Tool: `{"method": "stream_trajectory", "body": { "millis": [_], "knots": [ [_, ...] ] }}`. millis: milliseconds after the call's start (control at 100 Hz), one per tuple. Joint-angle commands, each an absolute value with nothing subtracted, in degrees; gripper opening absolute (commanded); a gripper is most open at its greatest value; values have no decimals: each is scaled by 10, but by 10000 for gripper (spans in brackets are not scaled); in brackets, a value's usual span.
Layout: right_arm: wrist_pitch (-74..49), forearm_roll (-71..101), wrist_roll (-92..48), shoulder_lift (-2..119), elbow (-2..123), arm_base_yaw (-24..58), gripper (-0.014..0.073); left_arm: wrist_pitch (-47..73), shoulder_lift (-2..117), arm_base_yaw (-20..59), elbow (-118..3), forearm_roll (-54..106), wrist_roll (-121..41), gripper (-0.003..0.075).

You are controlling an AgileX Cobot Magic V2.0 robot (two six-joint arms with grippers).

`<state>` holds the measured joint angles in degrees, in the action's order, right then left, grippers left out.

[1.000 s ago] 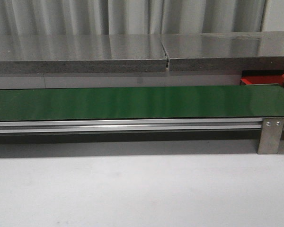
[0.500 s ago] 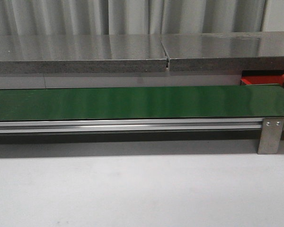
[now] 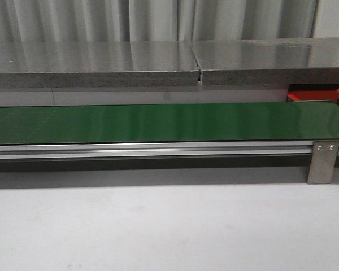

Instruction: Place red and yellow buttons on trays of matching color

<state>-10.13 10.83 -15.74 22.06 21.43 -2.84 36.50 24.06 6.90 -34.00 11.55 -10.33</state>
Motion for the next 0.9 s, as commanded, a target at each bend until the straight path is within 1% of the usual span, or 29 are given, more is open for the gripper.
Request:
{"method": "stream_trajectory", "body": {
  "millis": [0,130,250,370,440,490,660,780,890],
  "knots": [
    [-52,104,-160,202,213,-29,-65,325,243,73,-354,126,-103,-19],
    [-39,115,-160,181,177,-29,-65,325,243,73,-354,126,-103,-19],
    [18,108,-142,180,133,-31,-65,325,243,73,-354,126,-103,-19],
    [74,29,-63,164,87,-31,-65,325,243,73,-354,126,-103,-19],
    [86,-9,-11,147,63,-31,-65,325,243,73,-354,126,-103,-19],
    [86,-16,9,134,46,-31,-65,325,243,73,-354,126,-103,-19],
    [83,-16,12,55,-11,-31,-65,325,243,73,-354,126,-103,-19],
    [12,-21,12,-15,-10,-33,-65,325,243,73,-354,126,-103,-19],
    [0,-24,12,-16,-10,-36,-65,322,243,73,-354,126,-103,-19]
  ]
}}
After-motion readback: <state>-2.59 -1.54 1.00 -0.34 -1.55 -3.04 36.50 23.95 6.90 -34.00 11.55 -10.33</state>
